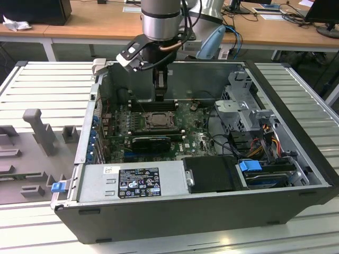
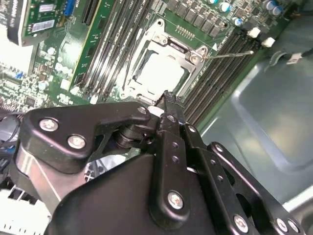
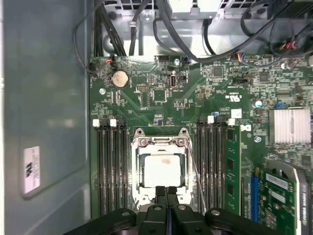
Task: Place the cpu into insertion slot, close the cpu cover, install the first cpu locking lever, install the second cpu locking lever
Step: 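Install the first cpu locking lever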
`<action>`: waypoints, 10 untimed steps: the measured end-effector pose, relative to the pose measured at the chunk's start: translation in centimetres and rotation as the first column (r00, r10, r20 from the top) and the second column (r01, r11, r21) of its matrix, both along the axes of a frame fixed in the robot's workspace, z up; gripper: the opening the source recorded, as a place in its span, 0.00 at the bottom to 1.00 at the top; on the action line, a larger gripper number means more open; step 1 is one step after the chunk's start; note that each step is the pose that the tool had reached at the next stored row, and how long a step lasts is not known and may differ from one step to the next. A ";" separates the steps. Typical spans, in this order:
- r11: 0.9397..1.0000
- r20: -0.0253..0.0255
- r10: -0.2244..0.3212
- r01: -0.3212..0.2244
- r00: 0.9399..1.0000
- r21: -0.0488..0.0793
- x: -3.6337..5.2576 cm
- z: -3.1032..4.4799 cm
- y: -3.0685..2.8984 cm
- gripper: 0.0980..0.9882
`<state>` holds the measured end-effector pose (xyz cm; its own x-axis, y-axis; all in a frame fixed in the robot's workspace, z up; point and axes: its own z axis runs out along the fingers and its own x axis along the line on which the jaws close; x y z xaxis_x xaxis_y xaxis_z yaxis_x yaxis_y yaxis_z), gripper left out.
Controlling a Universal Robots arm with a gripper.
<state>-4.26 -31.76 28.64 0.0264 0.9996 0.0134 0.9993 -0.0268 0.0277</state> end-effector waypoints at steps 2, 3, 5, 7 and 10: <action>1.000 0.000 0.000 0.000 1.000 0.000 0.00 0.29 0.00 0.01; 1.000 0.000 0.004 -0.004 1.000 0.000 0.00 0.28 0.00 0.01; 0.996 0.000 0.090 -0.090 0.996 0.000 0.00 0.29 0.00 0.01; 0.994 0.000 0.111 -0.111 0.994 0.000 0.00 0.29 0.00 0.01; 0.990 0.000 0.139 -0.139 0.990 0.000 0.00 0.29 0.00 0.01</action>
